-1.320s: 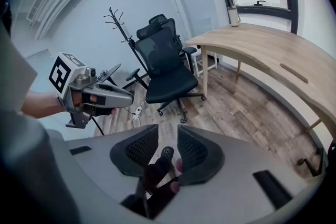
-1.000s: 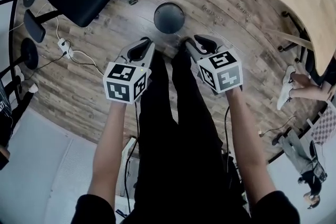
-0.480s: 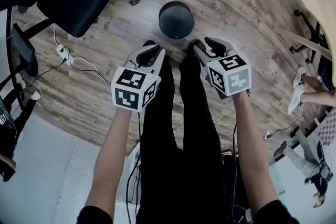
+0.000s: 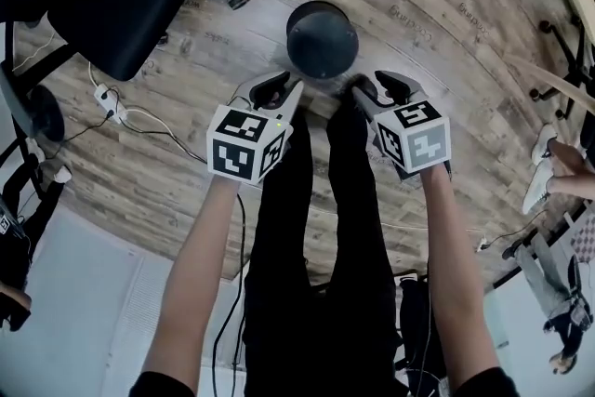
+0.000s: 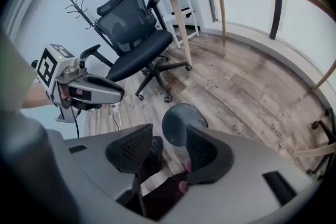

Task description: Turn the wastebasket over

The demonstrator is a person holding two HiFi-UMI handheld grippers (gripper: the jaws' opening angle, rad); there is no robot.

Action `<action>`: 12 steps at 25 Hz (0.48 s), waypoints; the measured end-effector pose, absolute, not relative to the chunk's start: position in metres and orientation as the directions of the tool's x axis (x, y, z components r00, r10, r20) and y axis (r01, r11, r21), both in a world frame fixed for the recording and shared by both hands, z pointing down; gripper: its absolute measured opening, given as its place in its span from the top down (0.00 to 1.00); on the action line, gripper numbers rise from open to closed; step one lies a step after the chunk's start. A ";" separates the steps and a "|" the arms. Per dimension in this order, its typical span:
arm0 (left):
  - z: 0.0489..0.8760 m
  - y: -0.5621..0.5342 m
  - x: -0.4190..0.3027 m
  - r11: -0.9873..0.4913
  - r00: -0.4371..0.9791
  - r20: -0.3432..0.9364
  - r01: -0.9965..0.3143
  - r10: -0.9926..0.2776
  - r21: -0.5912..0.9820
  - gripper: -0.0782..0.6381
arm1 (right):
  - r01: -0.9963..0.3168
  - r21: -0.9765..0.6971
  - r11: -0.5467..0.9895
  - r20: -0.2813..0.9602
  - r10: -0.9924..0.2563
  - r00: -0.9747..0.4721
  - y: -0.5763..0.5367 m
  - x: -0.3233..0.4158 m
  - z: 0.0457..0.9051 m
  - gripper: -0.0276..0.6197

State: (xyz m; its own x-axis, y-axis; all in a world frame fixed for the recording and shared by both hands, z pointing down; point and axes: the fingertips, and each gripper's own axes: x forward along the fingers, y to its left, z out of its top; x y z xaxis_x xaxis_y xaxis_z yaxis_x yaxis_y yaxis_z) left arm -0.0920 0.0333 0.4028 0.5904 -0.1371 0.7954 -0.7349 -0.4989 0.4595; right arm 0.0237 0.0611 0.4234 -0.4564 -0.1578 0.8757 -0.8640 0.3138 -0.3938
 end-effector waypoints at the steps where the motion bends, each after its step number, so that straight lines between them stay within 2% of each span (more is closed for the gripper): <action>1: 0.415 0.034 -0.095 -0.490 0.582 0.802 -0.742 -0.132 0.458 0.77 | -0.865 -0.393 0.313 0.878 -0.150 -0.454 0.063 0.024 0.431 0.66; 5: 0.456 0.037 -0.107 -0.474 0.549 0.830 -0.760 -0.099 0.445 0.76 | -0.865 -0.394 0.310 0.883 -0.132 -0.450 0.067 0.023 0.459 0.64; 12: 0.505 0.036 -0.110 -0.468 0.573 0.816 -0.742 -0.072 0.480 0.68 | -0.870 -0.372 0.324 0.897 -0.117 -0.427 0.067 0.021 0.517 0.59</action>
